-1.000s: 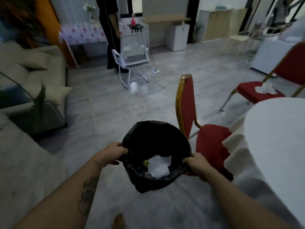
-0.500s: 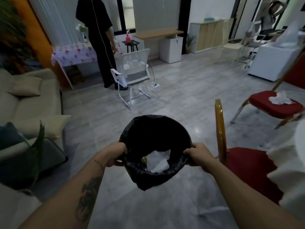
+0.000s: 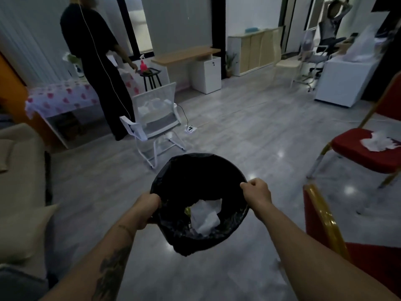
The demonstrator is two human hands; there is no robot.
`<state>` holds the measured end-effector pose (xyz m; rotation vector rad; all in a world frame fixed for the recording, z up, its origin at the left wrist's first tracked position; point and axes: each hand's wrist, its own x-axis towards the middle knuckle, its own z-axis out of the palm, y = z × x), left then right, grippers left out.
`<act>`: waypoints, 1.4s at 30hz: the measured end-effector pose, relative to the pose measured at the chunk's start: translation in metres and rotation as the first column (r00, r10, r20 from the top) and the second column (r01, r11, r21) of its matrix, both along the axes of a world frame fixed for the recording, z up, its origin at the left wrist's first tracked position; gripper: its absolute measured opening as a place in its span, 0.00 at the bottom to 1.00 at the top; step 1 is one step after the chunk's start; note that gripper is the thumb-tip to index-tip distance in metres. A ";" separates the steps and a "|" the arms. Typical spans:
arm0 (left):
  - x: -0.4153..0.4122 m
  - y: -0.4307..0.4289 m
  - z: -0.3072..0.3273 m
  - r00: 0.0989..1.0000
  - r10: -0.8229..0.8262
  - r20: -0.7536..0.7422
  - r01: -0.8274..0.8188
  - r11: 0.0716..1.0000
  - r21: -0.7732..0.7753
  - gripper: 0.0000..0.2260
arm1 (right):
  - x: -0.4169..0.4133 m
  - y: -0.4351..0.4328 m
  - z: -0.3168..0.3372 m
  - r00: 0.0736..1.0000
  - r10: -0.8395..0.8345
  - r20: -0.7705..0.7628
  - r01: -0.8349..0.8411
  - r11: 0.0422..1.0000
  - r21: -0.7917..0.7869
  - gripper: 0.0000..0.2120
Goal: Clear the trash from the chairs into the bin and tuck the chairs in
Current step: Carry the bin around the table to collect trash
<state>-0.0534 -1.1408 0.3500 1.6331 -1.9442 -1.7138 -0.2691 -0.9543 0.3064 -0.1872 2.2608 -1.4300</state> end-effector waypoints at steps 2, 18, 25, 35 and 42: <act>-0.035 -0.031 0.003 0.999 -0.034 -0.008 0.034 0.999 -0.021 0.12 | -0.030 -0.023 0.010 0.999 0.007 -0.042 -0.006 1.000 0.025 0.09; -0.445 -0.229 0.001 0.769 -0.639 -0.016 0.627 0.760 -0.169 0.13 | -0.282 -0.125 0.016 0.885 -0.440 -0.151 0.450 0.892 0.034 0.04; -0.629 -0.204 -0.015 0.564 -0.826 0.005 0.810 0.551 -0.200 0.14 | -0.378 -0.086 0.003 0.757 -0.646 -0.092 0.652 0.756 0.059 0.08; -0.852 -0.101 -0.027 0.318 -0.948 0.001 0.937 0.315 -0.149 0.16 | -0.516 -0.004 -0.001 0.529 -0.842 -0.104 0.848 0.521 0.094 0.02; -0.999 -0.016 -0.024 0.055 -0.998 0.022 0.983 0.051 -0.175 0.12 | -0.599 0.045 -0.007 0.330 -0.937 -0.117 0.942 0.317 0.112 0.03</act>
